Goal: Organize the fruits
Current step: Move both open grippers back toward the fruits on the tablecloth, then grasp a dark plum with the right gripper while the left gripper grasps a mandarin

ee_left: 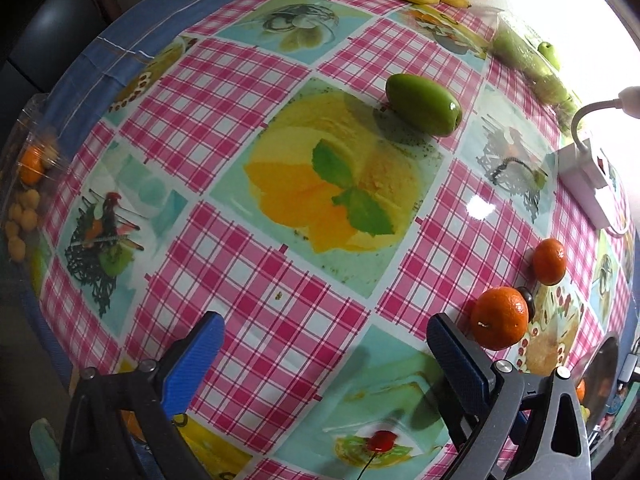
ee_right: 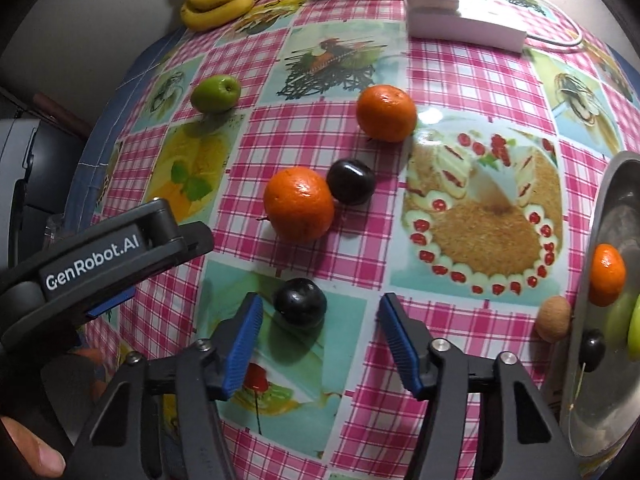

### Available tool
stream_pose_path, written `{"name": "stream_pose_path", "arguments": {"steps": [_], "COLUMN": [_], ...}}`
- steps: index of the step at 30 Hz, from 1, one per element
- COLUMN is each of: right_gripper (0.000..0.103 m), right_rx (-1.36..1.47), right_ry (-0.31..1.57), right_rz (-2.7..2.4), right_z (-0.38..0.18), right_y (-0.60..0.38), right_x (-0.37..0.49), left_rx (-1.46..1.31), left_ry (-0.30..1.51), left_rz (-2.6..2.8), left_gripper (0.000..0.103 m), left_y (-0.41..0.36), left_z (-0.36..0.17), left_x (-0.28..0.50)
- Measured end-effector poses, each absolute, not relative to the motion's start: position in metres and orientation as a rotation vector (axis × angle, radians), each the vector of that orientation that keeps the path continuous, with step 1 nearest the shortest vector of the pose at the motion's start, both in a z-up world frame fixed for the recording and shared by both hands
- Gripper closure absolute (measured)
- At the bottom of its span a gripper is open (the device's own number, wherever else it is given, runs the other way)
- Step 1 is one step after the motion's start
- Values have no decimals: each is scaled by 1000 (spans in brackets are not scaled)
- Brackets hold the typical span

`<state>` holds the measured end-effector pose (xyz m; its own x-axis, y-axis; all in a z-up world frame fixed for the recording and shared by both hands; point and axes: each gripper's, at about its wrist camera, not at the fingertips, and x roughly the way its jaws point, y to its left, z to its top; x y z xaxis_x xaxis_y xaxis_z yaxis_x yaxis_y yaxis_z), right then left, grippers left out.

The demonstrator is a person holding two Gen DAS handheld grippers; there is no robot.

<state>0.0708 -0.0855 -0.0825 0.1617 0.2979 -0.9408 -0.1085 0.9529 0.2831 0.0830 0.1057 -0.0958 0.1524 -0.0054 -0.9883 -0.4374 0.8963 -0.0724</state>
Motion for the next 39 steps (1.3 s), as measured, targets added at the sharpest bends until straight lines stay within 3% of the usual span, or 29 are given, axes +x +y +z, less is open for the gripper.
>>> {"name": "stream_pose_path", "arguments": {"steps": [4, 6, 10, 12, 15, 32, 39], "right_gripper": [44, 55, 59, 69, 73, 74, 74], "right_rx": [155, 145, 128, 120, 126, 231, 301], "right_ry": [1374, 1378, 1375, 1376, 1382, 1318, 1272], "right_rz": [303, 304, 293, 289, 291, 217, 155], "right_z": [-83, -85, -85, -87, -88, -65, -51], "right_y": [-77, -70, -67, -64, -63, -110, -144], "right_x": [73, 75, 78, 81, 82, 83, 83], "left_rx": [-388, -385, -382, -379, -375, -351, -276], "left_ry": [1385, 1377, 1376, 1375, 1370, 1334, 1293], "left_rz": [313, 320, 319, 315, 309, 181, 89], "left_gripper": [3, 3, 4, 4, 4, 4, 12], "left_y": [100, 101, 99, 96, 95, 61, 22], "left_z": [-93, -93, -92, -89, -88, -66, -58], "left_x": [85, 86, 86, 87, 88, 99, 104]}}
